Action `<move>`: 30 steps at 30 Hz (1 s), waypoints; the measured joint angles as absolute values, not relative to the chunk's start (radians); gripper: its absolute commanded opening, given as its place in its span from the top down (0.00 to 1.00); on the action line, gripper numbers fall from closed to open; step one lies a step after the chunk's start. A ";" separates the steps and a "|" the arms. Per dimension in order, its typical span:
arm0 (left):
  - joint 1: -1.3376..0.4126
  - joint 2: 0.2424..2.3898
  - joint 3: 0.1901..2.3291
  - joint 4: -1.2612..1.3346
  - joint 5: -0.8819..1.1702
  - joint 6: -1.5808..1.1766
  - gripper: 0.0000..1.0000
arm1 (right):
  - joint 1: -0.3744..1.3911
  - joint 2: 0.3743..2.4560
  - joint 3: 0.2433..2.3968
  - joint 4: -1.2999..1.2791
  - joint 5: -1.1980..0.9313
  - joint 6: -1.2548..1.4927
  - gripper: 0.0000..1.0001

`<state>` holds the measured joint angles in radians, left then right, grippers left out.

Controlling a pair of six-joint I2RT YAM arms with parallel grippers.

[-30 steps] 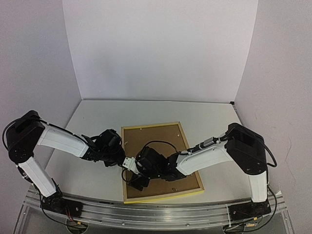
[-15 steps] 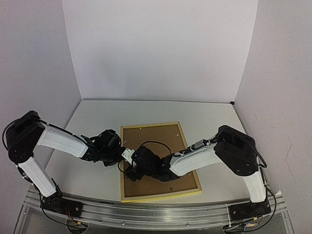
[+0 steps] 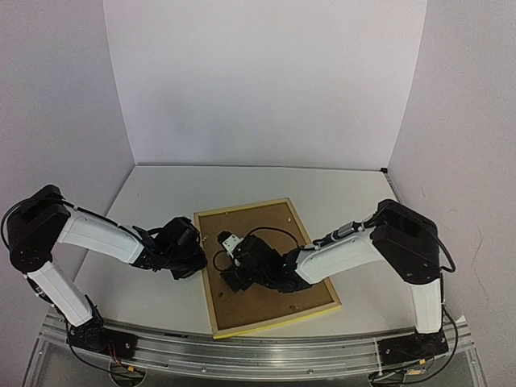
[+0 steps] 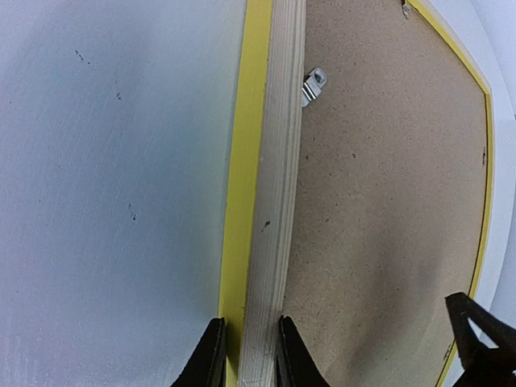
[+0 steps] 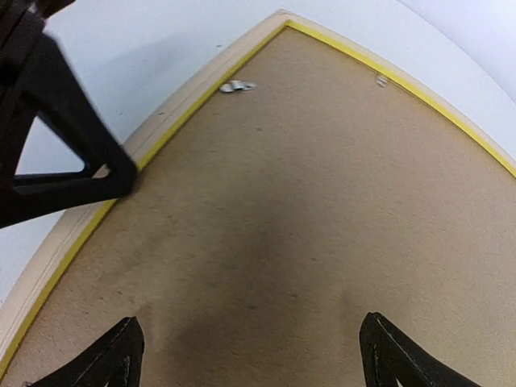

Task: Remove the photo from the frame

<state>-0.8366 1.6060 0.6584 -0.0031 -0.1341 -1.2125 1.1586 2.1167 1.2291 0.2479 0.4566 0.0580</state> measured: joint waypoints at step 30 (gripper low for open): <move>-0.907 1.604 0.714 -0.102 -0.107 -1.349 0.29 | 0.514 1.916 1.123 -0.225 0.014 0.169 0.34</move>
<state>-0.9068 1.6038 0.7139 -0.1019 -0.1073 -1.3487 0.5139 1.9158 1.1225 -0.2254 0.0143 0.1688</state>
